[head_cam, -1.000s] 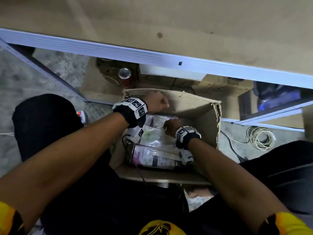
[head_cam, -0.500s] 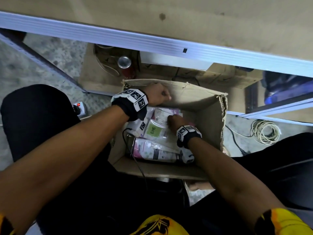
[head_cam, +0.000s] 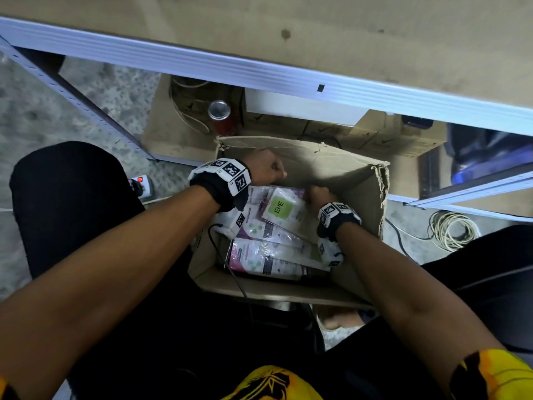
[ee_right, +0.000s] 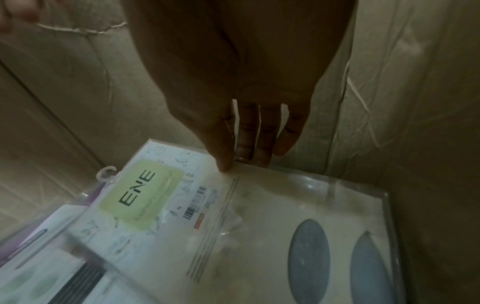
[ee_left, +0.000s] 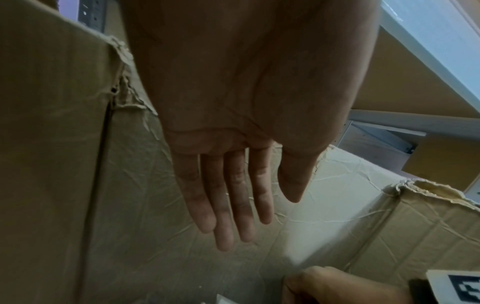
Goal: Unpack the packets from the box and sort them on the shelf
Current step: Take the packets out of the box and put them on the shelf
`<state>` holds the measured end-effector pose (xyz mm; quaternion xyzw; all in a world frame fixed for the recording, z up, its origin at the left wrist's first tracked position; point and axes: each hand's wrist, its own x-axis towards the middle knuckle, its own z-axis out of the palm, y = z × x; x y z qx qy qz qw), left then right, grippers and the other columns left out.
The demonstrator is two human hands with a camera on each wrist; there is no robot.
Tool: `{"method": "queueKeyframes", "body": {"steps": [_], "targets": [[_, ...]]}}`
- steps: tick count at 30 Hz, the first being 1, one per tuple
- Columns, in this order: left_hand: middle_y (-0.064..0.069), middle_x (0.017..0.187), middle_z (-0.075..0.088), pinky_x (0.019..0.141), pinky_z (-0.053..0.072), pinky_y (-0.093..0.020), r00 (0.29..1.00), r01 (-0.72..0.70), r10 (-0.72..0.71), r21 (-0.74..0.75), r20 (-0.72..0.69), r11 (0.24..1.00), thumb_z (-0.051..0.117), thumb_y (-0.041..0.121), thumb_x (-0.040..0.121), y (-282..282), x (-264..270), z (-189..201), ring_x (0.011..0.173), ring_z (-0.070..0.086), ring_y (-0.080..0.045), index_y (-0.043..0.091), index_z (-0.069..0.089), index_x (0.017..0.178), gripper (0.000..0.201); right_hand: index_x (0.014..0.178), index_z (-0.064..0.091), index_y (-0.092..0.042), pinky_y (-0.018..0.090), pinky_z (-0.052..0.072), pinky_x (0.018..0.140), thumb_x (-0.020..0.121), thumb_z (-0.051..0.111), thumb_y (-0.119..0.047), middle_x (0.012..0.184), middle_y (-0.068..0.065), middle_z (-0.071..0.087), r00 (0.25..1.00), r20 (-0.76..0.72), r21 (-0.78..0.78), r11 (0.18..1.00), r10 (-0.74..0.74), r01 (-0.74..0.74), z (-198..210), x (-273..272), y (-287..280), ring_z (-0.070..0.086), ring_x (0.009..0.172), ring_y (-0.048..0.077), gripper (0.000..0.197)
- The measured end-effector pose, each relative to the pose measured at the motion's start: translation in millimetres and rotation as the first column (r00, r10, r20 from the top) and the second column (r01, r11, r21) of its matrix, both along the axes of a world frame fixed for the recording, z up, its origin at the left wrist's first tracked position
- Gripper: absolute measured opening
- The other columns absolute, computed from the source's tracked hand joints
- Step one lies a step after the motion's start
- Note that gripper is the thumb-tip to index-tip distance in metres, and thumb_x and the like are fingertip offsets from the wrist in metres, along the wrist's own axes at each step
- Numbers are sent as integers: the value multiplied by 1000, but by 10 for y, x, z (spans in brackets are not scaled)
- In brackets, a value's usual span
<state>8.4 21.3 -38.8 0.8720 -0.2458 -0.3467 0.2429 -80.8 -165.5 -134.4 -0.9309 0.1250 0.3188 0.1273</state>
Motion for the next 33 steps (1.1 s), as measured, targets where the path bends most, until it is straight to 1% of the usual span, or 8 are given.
{"method": "queueKeyframes", "body": {"steps": [6, 10, 14, 17, 21, 26, 30, 33], "targets": [[-3, 110, 73, 87, 42, -20, 1000, -27, 27, 20, -4, 999, 60, 31, 95, 20, -48, -18, 90, 62, -12, 12, 75, 105, 26, 129, 53, -10, 48, 49, 100, 95, 49, -15, 134, 21, 56, 997, -57, 6, 998, 56, -55, 175, -54, 32, 58, 121, 40, 34], [-3, 112, 73, 96, 47, -26, 998, -62, 63, 62, -9, 996, 60, 28, 95, -15, -130, -58, 101, 66, -18, 11, 77, 101, 25, 125, 59, -4, 44, 51, 97, 96, 52, -15, 131, 21, 59, 994, -37, 14, 995, 101, -101, 378, -37, 33, 59, 119, 37, 32], [-14, 111, 71, 85, 48, -29, 985, -137, 110, 221, 130, 966, 51, 23, 95, 35, -194, -173, 104, 65, -32, 5, 73, 89, 29, 121, 60, 0, 40, 52, 92, 95, 53, -12, 127, 22, 61, 991, -6, -47, 990, 135, -136, 619, 25, 18, 60, 117, 38, 29], [-20, 125, 64, 100, 47, -39, 987, -137, 100, 341, 122, 930, 47, 23, 98, 45, -286, -344, 116, 59, -37, 1, 70, 110, 34, 119, 62, -4, 40, 51, 92, 93, 55, -11, 125, 21, 61, 985, 47, -69, 984, 165, -162, 825, 73, 15, 58, 117, 38, 29], [-24, 133, 55, 100, 48, -46, 992, -117, 82, 434, 99, 893, 53, 23, 96, 38, -440, -629, 121, 55, -41, 0, 57, 124, 37, 108, 65, -2, 39, 53, 83, 90, 57, -7, 114, 22, 66, 969, 165, -95, 981, 184, -170, 1094, 106, 42, 64, 104, 39, 21], [-21, 132, 56, 96, 50, -54, 1000, -10, 13, 491, -2, 871, 53, 18, 94, -93, -554, -876, 118, 57, -40, -1, 55, 126, 37, 127, 52, 1, 42, 47, 95, 89, 60, -5, 128, 22, 56, 919, 293, -116, 964, 263, -238, 1269, 95, 10, 53, 120, 38, 39], [-21, 140, 49, 104, 46, -48, 999, 30, -38, 521, 4, 853, 53, 17, 95, -182, -510, -1036, 129, 48, -39, 0, 47, 135, 43, 121, 53, -2, 45, 49, 91, 88, 57, 0, 122, 19, 55, 894, 345, -81, 958, 287, -277, 1335, 163, -52, 52, 115, 37, 33], [-19, 143, 45, 105, 43, -52, 993, 86, -115, 573, 13, 815, 55, 15, 93, -168, -457, -1159, 133, 44, -39, 6, 46, 136, 45, 118, 54, -3, 45, 49, 91, 89, 56, 0, 121, 17, 54, 895, 344, -54, 958, 284, -283, 1376, 190, -106, 52, 115, 36, 29]]}}
